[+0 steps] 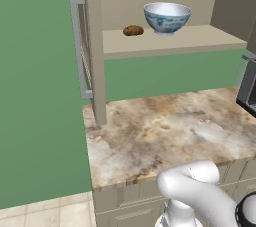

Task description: Pick the mug and place it in the sink. Pick the bowl and place it in the open cabinet and then close the cabinet.

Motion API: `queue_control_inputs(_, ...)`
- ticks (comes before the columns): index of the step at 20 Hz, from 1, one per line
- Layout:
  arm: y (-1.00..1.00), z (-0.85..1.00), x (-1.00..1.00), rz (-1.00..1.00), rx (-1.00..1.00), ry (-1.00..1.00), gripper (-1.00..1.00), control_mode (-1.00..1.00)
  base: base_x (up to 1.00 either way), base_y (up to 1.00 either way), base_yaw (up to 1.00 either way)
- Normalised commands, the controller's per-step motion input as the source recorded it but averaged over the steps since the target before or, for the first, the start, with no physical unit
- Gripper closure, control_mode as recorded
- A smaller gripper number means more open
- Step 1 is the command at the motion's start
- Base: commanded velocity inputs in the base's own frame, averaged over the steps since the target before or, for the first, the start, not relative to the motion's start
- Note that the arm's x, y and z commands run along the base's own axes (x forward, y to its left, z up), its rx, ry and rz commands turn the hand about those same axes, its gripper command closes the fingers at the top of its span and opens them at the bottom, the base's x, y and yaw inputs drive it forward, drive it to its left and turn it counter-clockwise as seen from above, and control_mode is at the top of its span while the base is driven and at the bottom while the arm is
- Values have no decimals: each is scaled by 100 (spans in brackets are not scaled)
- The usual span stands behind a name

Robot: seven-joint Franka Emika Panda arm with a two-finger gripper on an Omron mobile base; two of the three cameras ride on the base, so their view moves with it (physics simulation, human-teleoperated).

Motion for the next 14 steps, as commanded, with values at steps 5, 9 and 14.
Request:
queue_control_inputs(5,-35,-16,29,11,0,-4,-100,-100,0,0,0)
queue_control_inputs(9,-31,-24,30,10,0,-5,-100,-100,0,0,0)
queue_control_inputs(14,-22,-21,37,7,0,-2,-100,-100,0,0,0)
